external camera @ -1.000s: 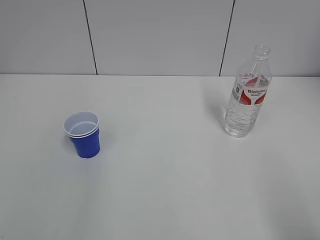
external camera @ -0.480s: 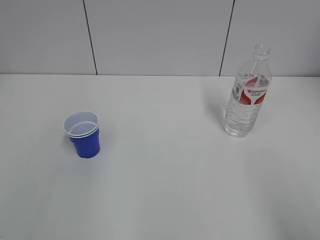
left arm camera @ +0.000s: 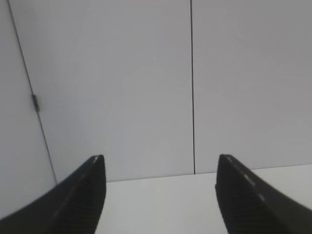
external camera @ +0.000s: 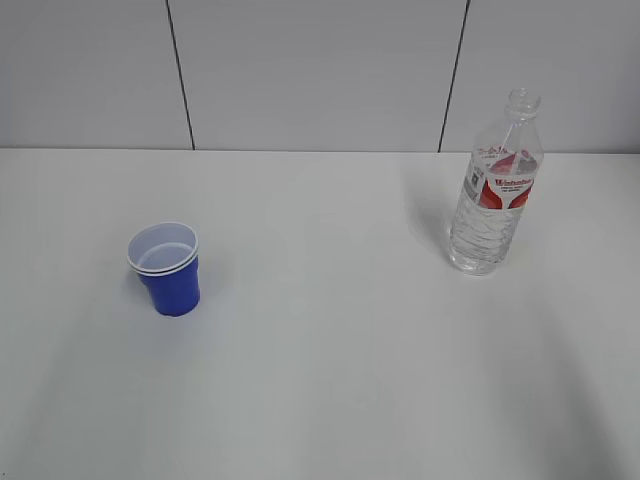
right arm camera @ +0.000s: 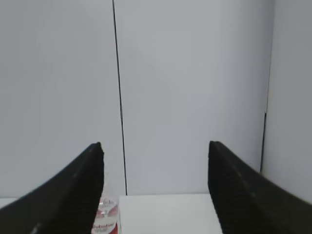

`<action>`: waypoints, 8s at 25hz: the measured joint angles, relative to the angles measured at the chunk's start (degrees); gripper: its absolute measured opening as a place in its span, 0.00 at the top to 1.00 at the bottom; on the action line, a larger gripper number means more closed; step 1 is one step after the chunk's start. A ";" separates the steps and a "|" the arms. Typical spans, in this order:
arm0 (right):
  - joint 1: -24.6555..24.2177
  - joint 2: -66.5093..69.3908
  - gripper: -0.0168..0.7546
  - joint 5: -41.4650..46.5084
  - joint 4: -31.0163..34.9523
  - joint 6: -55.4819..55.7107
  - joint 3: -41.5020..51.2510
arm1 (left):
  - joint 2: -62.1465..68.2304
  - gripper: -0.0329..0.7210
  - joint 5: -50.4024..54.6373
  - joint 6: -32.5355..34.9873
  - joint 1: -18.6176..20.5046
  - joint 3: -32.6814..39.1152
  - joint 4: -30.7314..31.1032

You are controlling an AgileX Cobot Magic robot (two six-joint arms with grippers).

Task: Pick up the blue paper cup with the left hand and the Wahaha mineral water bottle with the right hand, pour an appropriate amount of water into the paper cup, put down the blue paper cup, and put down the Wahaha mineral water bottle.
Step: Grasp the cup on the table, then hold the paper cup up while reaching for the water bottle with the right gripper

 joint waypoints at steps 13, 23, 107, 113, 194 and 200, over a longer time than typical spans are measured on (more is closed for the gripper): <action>0.10 31.30 0.33 -32.12 -7.32 -0.37 0.00 | 24.26 0.25 -26.22 0.00 0.00 2.83 -2.14; 1.28 42.51 0.33 -38.42 -9.32 0.90 0.00 | 43.35 0.25 -64.58 -7.81 0.00 14.78 6.56; 1.28 51.12 0.33 -41.74 -11.21 2.42 0.00 | 99.70 0.14 -79.04 -10.23 -9.23 0.01 19.59; 1.28 51.12 0.33 -41.93 -11.21 2.42 0.00 | 100.38 0.15 -79.04 -10.23 -9.85 -1.72 19.49; 1.86 64.25 0.33 -34.26 -14.79 15.52 -19.30 | 63.73 0.38 -53.27 -15.54 -11.69 1.69 32.00; 1.86 67.53 0.33 -40.07 -20.12 15.63 -14.99 | 63.73 0.38 -51.40 -15.61 -11.69 1.69 32.84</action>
